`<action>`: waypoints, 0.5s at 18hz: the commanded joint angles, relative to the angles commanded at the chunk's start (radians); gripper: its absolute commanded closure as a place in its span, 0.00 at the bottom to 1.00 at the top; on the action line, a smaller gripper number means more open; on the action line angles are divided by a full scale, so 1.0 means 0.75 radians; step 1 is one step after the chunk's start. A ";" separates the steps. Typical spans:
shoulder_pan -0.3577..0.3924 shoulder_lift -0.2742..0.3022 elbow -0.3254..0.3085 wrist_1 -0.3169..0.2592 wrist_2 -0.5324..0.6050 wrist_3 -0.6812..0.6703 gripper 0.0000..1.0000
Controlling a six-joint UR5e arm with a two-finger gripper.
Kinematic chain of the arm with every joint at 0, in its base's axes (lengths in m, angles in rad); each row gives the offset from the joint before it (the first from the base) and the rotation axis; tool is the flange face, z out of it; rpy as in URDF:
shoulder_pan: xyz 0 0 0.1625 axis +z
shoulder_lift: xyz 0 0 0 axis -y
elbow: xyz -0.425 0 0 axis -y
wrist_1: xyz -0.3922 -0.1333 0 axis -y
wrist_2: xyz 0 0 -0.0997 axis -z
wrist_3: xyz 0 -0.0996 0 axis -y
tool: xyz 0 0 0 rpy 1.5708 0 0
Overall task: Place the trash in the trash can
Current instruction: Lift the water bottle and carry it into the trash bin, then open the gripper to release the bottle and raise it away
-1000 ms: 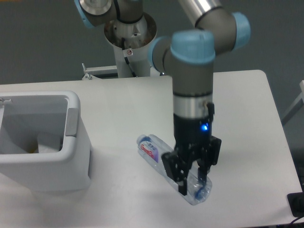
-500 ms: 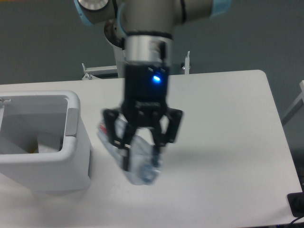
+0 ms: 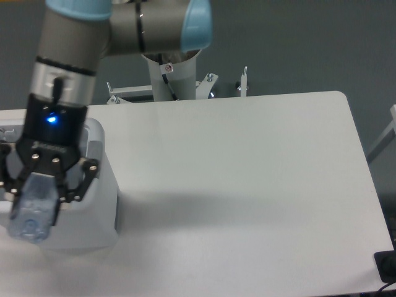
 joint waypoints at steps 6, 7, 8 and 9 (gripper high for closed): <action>0.012 0.055 -0.006 -0.006 0.029 0.112 0.00; 0.055 0.061 0.002 -0.006 0.053 0.112 0.00; 0.136 0.078 0.002 -0.006 0.082 0.112 0.00; 0.206 0.088 0.006 -0.008 0.092 0.115 0.00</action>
